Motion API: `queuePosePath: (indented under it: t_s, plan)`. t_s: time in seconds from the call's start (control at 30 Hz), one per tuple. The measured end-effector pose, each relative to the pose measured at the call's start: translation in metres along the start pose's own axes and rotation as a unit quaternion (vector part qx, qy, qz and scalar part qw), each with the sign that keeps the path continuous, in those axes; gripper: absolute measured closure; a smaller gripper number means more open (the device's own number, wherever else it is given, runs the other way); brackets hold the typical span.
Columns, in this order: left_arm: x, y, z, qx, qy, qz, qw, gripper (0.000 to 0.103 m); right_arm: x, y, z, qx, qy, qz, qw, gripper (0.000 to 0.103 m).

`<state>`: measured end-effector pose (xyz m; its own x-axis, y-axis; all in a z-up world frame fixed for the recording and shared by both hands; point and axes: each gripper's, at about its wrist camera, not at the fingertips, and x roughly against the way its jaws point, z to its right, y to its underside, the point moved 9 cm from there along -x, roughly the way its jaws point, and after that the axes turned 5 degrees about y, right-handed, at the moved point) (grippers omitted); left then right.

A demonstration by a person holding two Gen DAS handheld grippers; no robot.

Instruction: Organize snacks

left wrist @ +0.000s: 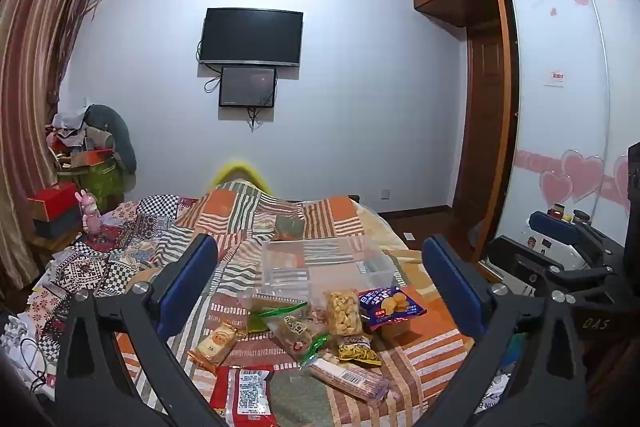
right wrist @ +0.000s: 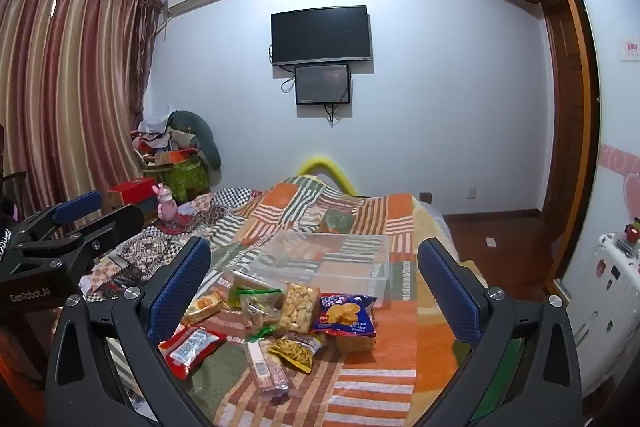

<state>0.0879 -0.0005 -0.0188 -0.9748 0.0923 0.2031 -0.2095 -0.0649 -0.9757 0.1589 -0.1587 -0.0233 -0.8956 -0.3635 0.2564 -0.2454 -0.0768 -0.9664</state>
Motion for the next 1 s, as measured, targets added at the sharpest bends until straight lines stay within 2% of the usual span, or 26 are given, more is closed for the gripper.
queuePosePath:
  t_s: [1.0]
  plan:
    - [-0.001,0.001,0.000,0.000,-0.007,0.002,1.0000,0.000,0.001,-0.002,0.000,-0.009,-0.003,0.005,1.000,0.000]
